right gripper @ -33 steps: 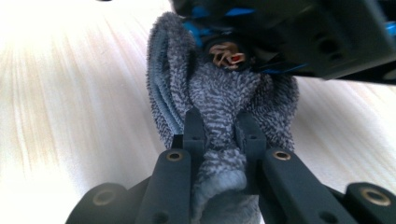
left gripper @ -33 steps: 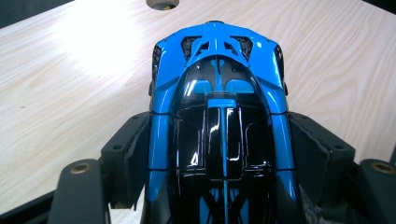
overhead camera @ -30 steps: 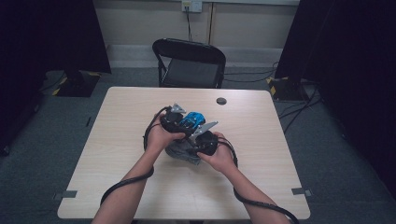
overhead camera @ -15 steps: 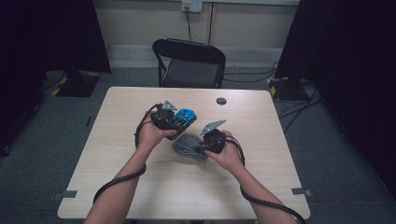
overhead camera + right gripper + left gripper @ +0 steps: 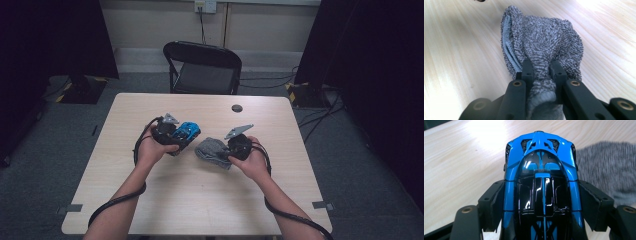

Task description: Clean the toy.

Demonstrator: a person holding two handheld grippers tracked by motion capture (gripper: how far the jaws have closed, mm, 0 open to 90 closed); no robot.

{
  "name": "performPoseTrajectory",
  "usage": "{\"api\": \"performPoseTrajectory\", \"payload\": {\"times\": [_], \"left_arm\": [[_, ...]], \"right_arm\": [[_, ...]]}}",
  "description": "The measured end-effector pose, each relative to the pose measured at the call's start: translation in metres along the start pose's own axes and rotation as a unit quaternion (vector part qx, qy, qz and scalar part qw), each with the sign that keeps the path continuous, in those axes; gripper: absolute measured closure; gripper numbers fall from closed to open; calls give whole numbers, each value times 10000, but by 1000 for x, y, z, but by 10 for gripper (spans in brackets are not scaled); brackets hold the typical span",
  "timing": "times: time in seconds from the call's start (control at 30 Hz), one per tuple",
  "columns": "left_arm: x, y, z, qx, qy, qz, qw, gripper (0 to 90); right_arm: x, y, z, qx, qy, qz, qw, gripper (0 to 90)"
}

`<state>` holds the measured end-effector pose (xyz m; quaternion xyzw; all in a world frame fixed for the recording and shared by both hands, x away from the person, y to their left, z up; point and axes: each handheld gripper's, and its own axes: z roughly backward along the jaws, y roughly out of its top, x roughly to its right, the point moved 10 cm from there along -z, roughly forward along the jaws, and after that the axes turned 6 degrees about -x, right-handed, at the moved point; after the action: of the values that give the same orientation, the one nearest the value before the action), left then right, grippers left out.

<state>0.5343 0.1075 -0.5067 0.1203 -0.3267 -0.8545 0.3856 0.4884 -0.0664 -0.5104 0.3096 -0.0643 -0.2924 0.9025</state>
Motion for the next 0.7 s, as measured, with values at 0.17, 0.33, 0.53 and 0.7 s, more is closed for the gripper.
{"api": "performPoseTrajectory", "payload": {"times": [0.17,0.33,0.53,0.7], "left_arm": [[-4,-8,2,-52,35,-6,10000,283],[-7,-17,5,-73,72,22,9999,283],[-10,-27,9,-145,129,25,9998,283],[-11,-30,10,-128,122,56,9998,283]], "right_arm": [[7,-2,3,10,-62,-56,10000,776],[15,-4,9,-10,-171,-103,9998,775],[23,-9,14,11,-258,-225,9994,774],[29,-12,18,27,-337,-286,9990,773]]}}
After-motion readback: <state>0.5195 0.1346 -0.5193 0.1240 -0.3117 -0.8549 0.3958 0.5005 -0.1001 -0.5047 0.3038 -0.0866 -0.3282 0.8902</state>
